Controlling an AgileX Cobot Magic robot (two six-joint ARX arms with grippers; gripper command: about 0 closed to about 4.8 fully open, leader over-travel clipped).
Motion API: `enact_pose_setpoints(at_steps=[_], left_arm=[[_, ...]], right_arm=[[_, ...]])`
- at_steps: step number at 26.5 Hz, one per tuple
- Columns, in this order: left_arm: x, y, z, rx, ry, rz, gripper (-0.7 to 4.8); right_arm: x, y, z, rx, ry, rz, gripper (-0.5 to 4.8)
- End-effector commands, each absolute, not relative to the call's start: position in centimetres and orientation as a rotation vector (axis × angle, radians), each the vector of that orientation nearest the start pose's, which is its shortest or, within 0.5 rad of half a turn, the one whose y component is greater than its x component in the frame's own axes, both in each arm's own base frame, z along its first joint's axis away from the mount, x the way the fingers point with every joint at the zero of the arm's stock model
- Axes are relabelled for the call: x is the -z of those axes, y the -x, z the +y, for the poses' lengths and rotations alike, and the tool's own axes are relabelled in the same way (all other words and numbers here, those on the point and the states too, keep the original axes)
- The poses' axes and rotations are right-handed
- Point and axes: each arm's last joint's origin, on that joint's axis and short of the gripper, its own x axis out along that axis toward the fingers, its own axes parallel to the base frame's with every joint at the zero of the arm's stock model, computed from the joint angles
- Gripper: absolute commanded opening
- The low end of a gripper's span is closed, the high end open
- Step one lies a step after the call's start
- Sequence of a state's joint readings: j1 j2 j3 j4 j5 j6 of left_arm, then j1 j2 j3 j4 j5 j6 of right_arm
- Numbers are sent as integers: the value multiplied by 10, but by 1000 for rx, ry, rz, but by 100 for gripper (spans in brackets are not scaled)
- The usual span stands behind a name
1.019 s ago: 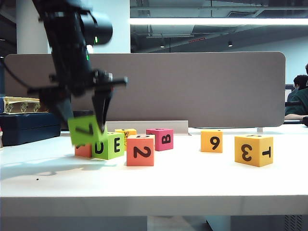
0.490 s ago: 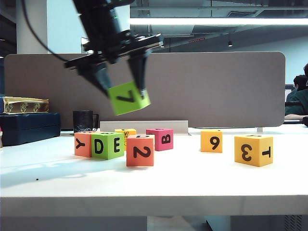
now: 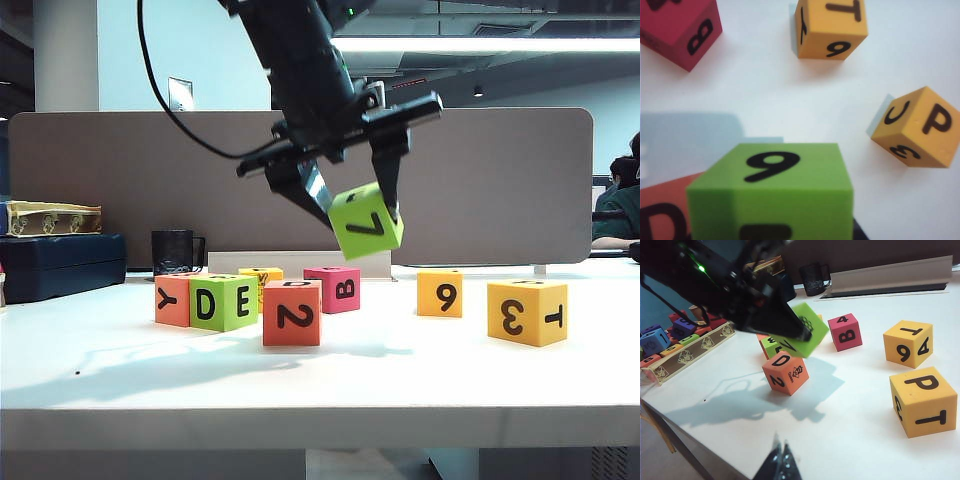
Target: Select the appropriate blocks from the scattered letter blocks on the table and arrange them in a row to spell out "DEEP".
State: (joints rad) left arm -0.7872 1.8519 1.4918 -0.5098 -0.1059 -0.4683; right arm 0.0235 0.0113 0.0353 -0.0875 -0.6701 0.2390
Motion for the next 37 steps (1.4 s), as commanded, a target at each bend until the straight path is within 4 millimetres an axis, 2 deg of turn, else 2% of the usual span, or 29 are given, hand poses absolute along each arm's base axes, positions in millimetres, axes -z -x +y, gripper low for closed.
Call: enact_pose_setpoints(at_steps=[1, 11, 24, 37], left_arm=[[-247, -293, -289, 407, 88, 925, 235], [-224, -299, -294, 363, 96, 967, 236], [-211, -301, -287, 251, 22, 997, 236], [-208, -303, -277, 199, -2, 1038, 237]], right_arm=[[-170, -88, 20, -688, -242, 117, -5], [-170, -88, 20, -688, -242, 118, -5], [-170, -88, 20, -688, -241, 117, -5], [-170, -88, 20, -688, -241, 117, -5]])
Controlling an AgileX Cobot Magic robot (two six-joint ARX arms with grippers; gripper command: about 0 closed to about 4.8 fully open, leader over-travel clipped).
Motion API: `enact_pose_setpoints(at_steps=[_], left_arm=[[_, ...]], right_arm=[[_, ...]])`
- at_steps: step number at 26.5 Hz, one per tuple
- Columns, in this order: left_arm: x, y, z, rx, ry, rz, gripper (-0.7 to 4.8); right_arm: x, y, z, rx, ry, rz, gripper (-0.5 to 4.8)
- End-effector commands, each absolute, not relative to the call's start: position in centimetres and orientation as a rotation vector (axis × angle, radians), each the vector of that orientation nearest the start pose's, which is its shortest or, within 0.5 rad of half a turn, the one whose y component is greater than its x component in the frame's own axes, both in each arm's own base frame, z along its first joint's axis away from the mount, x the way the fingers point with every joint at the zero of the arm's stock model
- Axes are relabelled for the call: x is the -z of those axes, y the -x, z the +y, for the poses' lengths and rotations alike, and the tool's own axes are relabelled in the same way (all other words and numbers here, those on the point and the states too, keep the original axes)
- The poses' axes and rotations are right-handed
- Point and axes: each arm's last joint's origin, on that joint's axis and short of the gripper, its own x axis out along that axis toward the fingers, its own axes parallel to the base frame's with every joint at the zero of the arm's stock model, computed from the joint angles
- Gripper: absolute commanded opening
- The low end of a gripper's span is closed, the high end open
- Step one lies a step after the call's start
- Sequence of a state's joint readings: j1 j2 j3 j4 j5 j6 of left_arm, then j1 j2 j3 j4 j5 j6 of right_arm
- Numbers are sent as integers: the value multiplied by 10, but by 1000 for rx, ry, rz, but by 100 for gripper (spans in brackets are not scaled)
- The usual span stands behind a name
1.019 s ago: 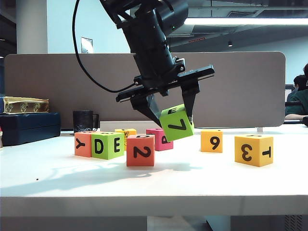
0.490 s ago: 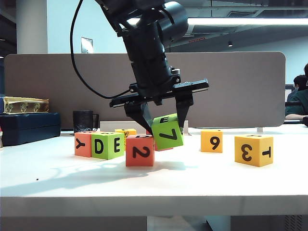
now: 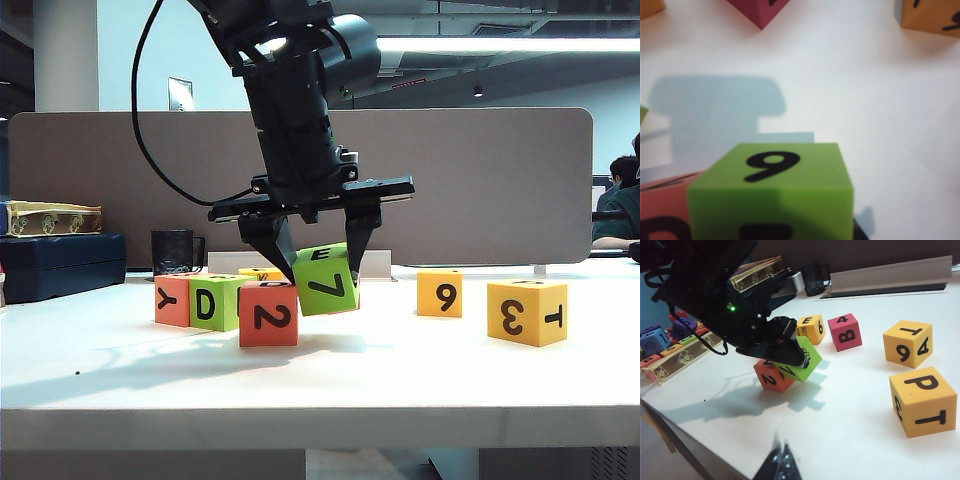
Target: Select the appropriate blocks from the scattered letter blocks on the table and arrange them in a row to spell out "DEEP".
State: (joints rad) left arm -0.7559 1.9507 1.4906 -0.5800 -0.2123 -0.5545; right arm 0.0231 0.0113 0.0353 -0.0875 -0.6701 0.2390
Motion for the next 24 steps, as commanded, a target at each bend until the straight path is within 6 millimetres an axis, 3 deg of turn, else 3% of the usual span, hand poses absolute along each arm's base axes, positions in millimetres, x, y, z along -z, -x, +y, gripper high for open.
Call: enact_pose_setpoints(at_steps=[1, 13, 24], left_arm=[[-208, -303, -277, 202, -1, 1041, 238], [-197, -303, -281, 259, 18, 1111, 238], [-194, -300, -270, 191, -66, 1170, 238]], right_arm=[[-170, -88, 20, -688, -242, 118, -5], [-170, -88, 20, -688, -242, 118, -5], [-170, -88, 20, -688, -242, 118, -5]])
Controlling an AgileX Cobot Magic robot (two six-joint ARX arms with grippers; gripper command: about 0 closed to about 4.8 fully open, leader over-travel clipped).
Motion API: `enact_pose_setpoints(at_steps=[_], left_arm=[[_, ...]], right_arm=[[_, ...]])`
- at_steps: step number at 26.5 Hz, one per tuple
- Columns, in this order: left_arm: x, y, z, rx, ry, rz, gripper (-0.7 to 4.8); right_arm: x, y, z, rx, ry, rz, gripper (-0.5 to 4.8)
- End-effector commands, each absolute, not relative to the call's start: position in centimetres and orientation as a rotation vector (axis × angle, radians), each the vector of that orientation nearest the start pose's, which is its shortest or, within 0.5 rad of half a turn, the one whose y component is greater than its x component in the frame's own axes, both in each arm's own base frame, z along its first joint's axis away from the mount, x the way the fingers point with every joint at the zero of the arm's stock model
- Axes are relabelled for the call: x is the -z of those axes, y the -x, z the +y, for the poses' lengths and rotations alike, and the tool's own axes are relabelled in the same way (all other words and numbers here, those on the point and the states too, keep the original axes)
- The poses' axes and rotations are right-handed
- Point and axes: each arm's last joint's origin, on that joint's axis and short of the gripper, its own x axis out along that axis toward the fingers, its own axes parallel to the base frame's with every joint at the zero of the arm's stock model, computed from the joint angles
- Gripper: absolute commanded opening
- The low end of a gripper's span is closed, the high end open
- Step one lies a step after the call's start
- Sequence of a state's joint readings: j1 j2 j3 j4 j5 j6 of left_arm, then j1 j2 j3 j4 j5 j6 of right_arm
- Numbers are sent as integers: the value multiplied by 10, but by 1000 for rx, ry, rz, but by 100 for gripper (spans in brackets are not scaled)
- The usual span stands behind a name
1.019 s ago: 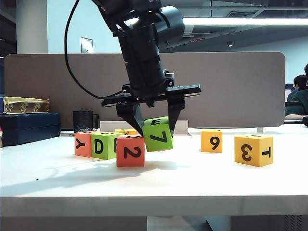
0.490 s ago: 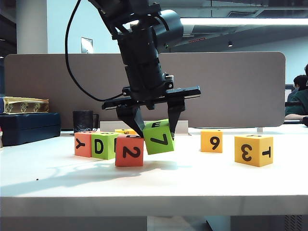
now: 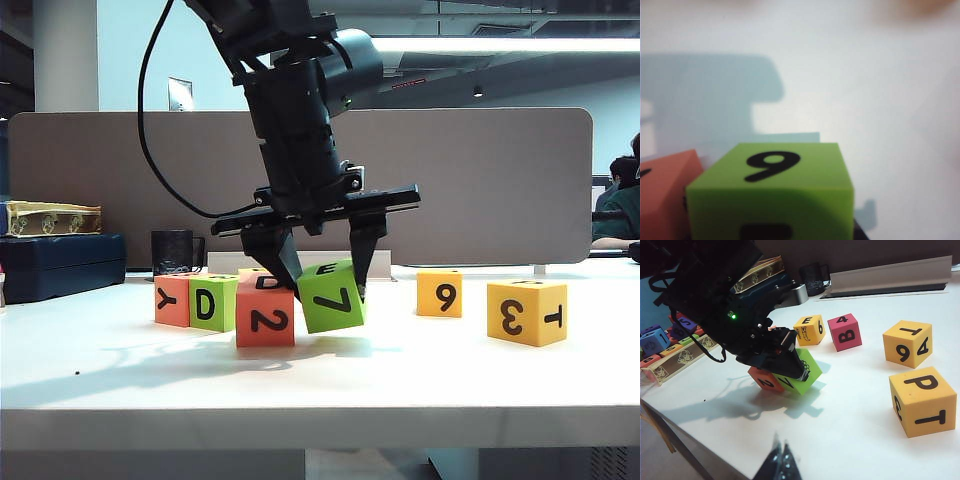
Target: Select the appropriate blocks from the scattered letter blocks on the table and arrange them in a row to spell out "DEEP".
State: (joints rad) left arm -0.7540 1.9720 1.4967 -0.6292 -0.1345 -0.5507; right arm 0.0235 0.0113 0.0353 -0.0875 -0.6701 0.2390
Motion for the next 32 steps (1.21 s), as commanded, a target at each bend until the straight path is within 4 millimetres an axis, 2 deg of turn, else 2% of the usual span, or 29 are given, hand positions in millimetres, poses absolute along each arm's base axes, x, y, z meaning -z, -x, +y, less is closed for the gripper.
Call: enact_pose_setpoints(at_steps=[1, 12, 21, 22, 25, 32], left_arm=[[-194, -299, -270, 188, -84, 1165, 238], [-195, -299, -268, 179, -153, 1153, 238], [-195, -300, -270, 179, -102, 1143, 251], [-195, -301, -270, 186, -98, 1145, 262], [-196, -301, -271, 191, -93, 1135, 356], [-202, -303, -273, 199, -93, 1119, 368]], right_arm=[[-170, -88, 20, -688, -242, 118, -5], [-170, -88, 20, -689, -242, 118, -5], [-170, -88, 20, -690, -242, 118, -5], [-170, -88, 20, -690, -242, 118, -5], [-170, -88, 20, -690, -242, 118, -5], [-170, -88, 20, -690, -242, 118, -5]])
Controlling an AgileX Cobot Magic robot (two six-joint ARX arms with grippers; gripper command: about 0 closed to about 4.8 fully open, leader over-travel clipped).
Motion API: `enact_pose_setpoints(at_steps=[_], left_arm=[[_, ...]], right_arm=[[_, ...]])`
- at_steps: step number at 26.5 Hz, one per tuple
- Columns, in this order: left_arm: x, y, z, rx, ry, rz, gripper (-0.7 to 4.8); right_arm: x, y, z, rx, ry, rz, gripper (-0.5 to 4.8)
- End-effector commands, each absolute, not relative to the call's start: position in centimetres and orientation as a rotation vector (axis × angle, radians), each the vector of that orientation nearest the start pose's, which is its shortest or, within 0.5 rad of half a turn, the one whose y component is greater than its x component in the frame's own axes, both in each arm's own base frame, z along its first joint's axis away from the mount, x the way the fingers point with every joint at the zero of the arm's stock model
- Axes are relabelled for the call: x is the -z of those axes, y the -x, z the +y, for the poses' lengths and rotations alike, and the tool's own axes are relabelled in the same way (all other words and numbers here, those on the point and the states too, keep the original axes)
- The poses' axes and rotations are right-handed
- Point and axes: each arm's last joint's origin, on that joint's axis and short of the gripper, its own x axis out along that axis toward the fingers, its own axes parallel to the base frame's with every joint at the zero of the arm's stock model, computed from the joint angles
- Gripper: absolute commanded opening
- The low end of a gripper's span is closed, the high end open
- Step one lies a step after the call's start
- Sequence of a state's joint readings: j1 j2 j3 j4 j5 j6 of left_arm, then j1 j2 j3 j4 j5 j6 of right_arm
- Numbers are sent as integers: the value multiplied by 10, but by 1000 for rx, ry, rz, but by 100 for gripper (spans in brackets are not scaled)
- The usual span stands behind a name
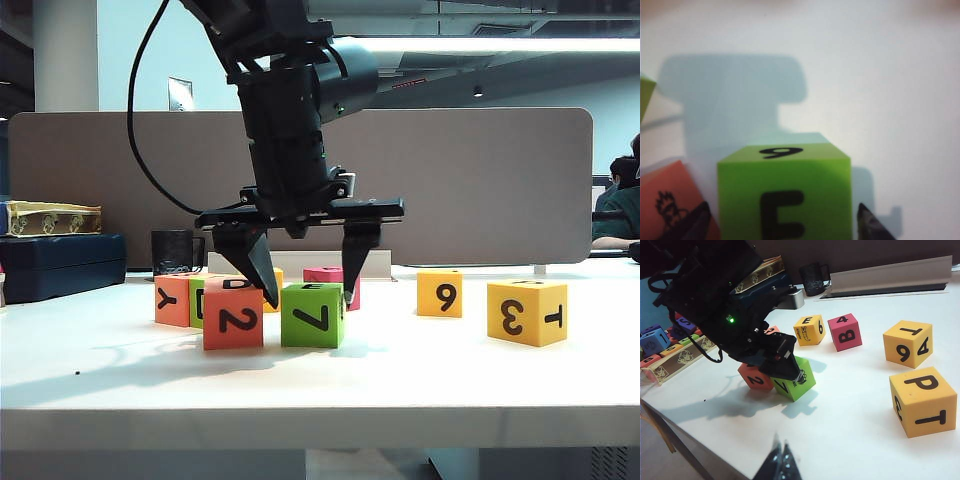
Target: Select the appropriate blocks from the scattered letter blocks on the table and arrange them in a row to spell out "DEEP".
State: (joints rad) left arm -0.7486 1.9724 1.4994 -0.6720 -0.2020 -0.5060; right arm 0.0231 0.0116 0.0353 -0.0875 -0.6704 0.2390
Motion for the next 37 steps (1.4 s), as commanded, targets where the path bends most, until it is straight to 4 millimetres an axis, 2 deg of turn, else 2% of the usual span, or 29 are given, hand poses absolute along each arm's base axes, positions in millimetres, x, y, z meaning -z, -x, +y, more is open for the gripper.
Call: enact_pose_setpoints(at_steps=[1, 6, 10, 14, 18, 23, 26, 31, 35, 37], left_arm=[[-204, -304, -274, 206, -94, 1112, 368], [-223, -308, -277, 232, -117, 1085, 368], [-246, -312, -280, 246, -143, 1047, 368], [-270, -318, -282, 280, -275, 939, 368], [-280, -330, -272, 205, -352, 863, 368], [-280, -353, -243, 156, -349, 877, 368], [-279, -366, -224, 185, -295, 902, 368], [-279, -387, -192, 273, -90, 958, 374], [-279, -396, -182, 191, 73, 944, 374], [-281, -399, -183, 185, 112, 914, 373]], right_arm=[[-170, -88, 20, -689, -242, 118, -5], [-170, -88, 20, -689, -242, 118, -5], [-170, -88, 20, -689, -242, 118, -5], [-170, -88, 20, -689, -242, 118, -5], [-170, -88, 20, -690, -242, 118, -5], [-170, -88, 20, -691, -242, 118, -5], [-170, -88, 20, -691, -242, 118, -5], [-170, -88, 20, -691, -242, 118, -5], [-170, -88, 20, -691, -242, 118, -5], [-170, -88, 20, -690, -242, 118, -5]])
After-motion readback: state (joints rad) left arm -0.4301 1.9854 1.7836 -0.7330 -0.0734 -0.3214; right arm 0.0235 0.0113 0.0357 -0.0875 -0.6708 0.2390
